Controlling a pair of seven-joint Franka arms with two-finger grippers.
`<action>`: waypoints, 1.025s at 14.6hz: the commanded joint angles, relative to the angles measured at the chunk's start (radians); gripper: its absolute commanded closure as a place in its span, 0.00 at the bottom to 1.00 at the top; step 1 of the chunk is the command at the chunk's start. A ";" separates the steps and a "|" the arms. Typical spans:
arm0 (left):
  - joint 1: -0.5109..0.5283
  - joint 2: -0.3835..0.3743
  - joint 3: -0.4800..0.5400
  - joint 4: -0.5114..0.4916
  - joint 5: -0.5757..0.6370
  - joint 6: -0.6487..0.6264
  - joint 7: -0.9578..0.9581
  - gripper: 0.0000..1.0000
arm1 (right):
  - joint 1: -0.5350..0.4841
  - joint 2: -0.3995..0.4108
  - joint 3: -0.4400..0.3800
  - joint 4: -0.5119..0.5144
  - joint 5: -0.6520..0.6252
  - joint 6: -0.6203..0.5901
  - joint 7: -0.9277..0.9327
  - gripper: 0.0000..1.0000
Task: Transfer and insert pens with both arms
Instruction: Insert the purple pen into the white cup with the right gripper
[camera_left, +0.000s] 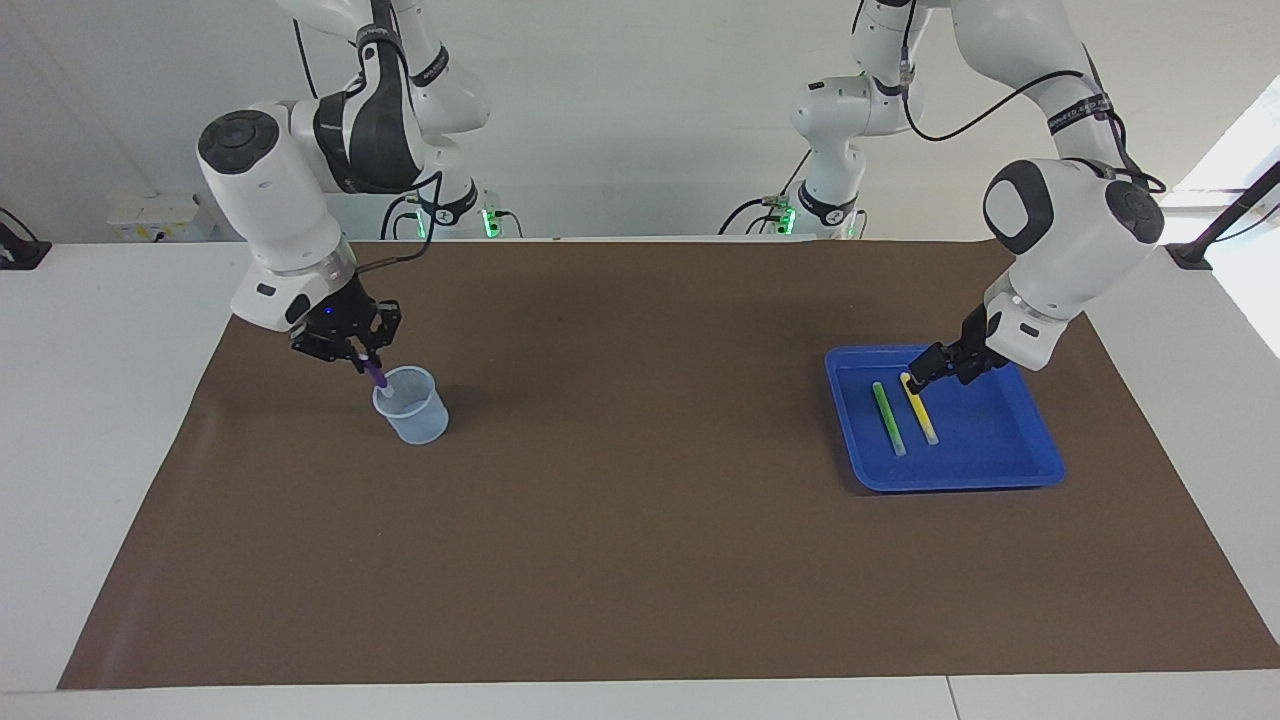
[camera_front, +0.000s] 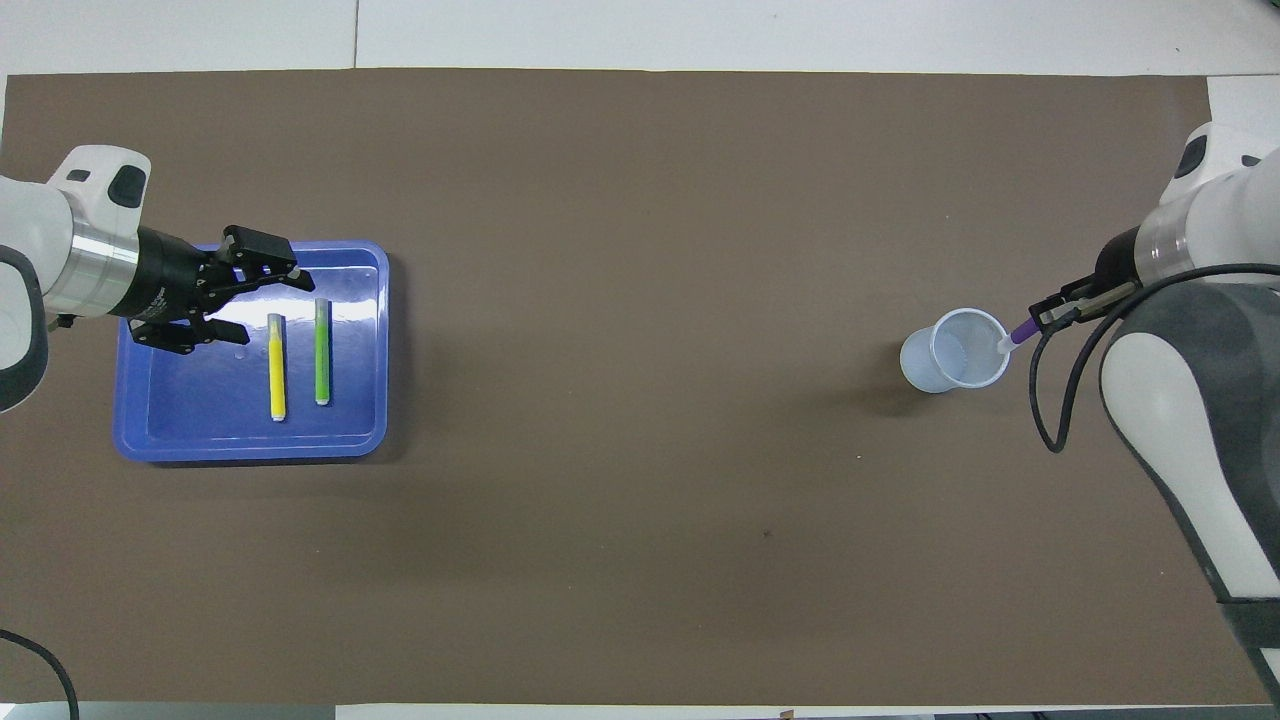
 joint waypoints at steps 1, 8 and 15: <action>0.055 -0.007 -0.008 -0.085 0.027 0.105 0.200 0.00 | -0.003 -0.003 0.007 -0.027 0.041 0.029 0.044 1.00; 0.048 0.039 -0.008 -0.181 0.100 0.240 0.296 0.00 | -0.006 -0.012 0.005 -0.114 0.059 0.124 0.032 0.45; 0.045 0.078 -0.008 -0.175 0.104 0.250 0.291 0.05 | -0.013 0.015 0.005 0.053 0.376 -0.090 0.035 0.00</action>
